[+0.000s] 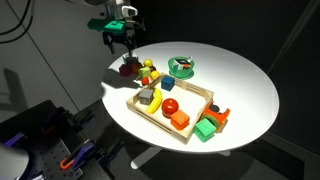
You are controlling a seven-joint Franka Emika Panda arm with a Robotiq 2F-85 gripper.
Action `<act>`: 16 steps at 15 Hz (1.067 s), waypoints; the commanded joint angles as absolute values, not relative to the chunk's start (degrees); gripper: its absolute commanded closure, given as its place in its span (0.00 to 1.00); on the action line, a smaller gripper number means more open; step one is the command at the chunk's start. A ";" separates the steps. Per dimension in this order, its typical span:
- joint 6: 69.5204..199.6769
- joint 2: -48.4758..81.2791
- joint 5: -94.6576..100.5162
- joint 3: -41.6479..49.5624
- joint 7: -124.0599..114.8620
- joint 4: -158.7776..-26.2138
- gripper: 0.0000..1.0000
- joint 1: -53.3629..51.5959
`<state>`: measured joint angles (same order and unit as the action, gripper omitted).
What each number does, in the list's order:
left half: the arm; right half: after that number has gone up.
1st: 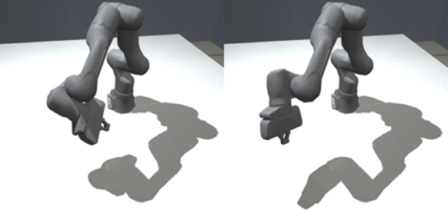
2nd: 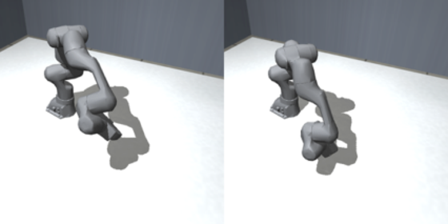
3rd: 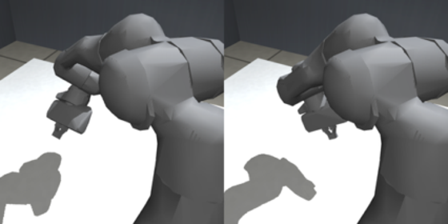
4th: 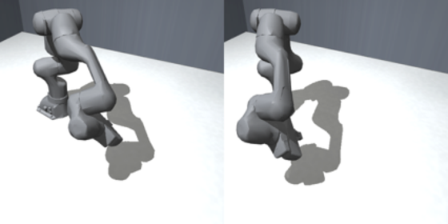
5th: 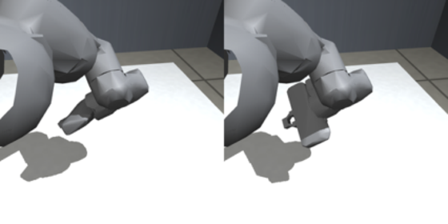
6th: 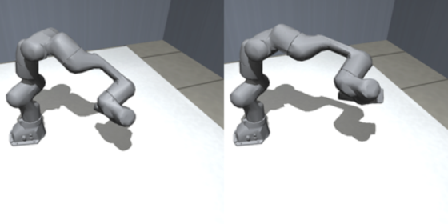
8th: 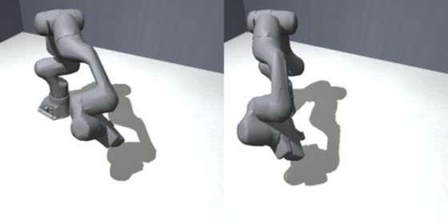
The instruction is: Pick up the pink block and put it on the tray
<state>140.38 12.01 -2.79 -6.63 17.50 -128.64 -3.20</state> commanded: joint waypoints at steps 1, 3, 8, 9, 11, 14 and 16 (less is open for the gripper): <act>141.64 16.15 -2.89 -7.77 20.18 -126.13 0.00 -3.20; 141.98 17.94 -2.12 -8.13 19.56 -125.38 0.00 -3.44; 140.19 21.92 -0.75 -8.30 17.65 -122.04 0.00 -4.47; 140.11 22.52 -0.33 -8.25 17.40 -121.42 0.00 -4.72; 139.95 23.71 0.79 -8.05 16.65 -120.12 0.00 -5.31; 139.59 25.29 2.01 -8.07 16.11 -118.21 0.00 -5.90; 139.40 26.10 2.52 -8.06 15.79 -117.26 0.00 -6.28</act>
<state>141.52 24.50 0.67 -8.22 17.81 -120.29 -5.59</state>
